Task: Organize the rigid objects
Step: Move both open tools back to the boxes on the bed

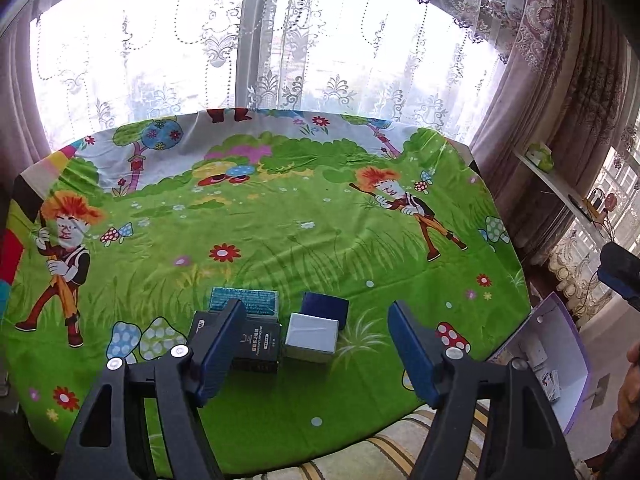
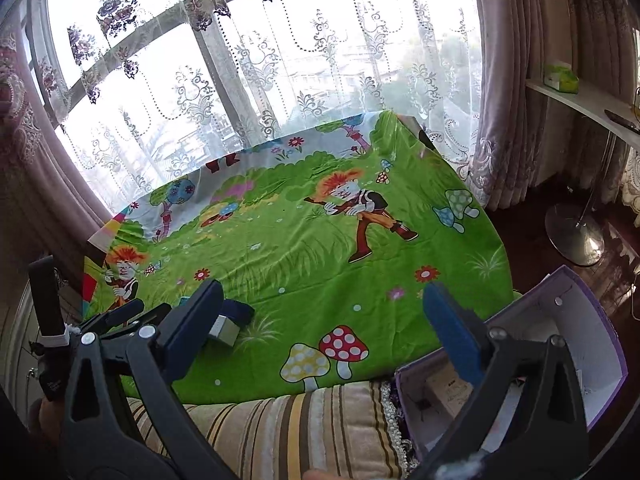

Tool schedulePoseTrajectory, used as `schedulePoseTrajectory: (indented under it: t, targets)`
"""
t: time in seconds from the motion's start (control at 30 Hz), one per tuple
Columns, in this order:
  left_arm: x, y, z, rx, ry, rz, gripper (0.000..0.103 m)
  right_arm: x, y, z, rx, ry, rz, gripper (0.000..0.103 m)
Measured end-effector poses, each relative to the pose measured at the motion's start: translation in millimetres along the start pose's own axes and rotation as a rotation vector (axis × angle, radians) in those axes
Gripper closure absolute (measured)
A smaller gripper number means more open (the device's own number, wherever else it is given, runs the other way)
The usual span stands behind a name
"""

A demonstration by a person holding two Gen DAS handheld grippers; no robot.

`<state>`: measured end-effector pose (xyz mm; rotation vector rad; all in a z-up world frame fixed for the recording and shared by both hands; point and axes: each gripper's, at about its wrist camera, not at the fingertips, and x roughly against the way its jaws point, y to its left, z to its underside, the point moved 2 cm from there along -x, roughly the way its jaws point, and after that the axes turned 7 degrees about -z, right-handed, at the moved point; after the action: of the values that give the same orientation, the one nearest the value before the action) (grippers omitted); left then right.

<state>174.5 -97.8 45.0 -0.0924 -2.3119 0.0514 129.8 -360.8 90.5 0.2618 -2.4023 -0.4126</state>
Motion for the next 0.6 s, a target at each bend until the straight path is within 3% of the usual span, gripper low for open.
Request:
schedulePoseTrajectory:
  t: [0.43,0.6]
  targets:
    - [-45.9,49.3,11.3,0.009,0.148,-0.051,0.013,-46.7,54.6,3.4,0.054,0.097,-0.006,0.002]
    - [-58.2,49.0,21.8,-0.02,0.189,-0.035,0.001,-69.6,71.8,6.3,0.079,0.14,-0.002,0.002]
